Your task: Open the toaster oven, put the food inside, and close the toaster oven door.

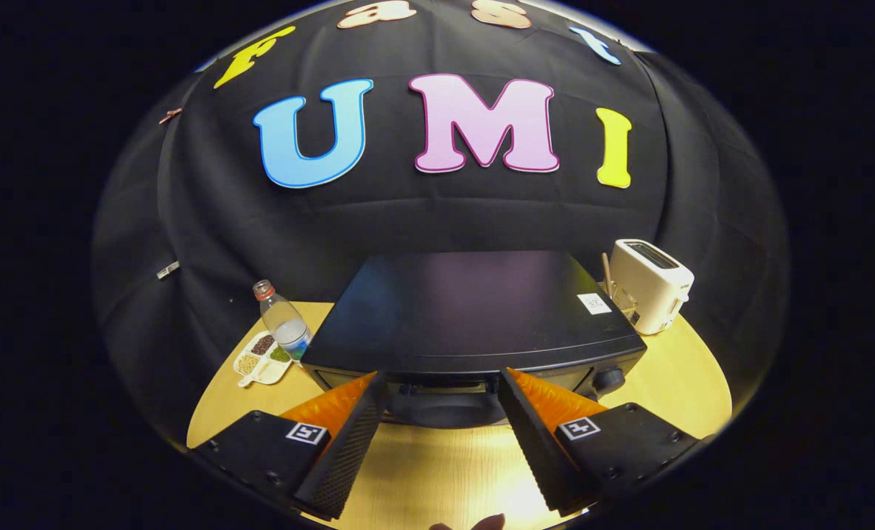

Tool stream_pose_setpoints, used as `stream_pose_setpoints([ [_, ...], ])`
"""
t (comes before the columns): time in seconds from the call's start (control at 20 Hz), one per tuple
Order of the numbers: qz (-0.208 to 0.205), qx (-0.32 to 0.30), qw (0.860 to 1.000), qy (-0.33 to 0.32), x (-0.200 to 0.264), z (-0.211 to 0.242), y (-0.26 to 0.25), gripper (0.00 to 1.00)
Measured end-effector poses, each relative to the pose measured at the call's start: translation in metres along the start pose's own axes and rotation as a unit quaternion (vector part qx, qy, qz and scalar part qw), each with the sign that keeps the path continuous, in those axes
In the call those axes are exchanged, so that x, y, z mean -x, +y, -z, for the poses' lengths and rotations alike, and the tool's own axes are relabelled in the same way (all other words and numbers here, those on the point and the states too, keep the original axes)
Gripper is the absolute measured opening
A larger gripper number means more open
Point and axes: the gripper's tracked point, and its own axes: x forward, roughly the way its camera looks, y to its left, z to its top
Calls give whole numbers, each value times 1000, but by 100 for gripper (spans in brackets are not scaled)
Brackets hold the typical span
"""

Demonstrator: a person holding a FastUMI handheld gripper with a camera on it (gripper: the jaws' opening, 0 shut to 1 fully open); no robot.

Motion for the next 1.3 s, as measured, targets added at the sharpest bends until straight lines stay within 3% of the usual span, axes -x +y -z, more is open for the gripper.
stream_pose_setpoints([
  [0.35,23,12,1000,10,-17,8,-5,98],
  [0.65,19,10,1000,12,2,20,-4,99],
  [1.3,31,22,997,60,49,107,-10,99],
])
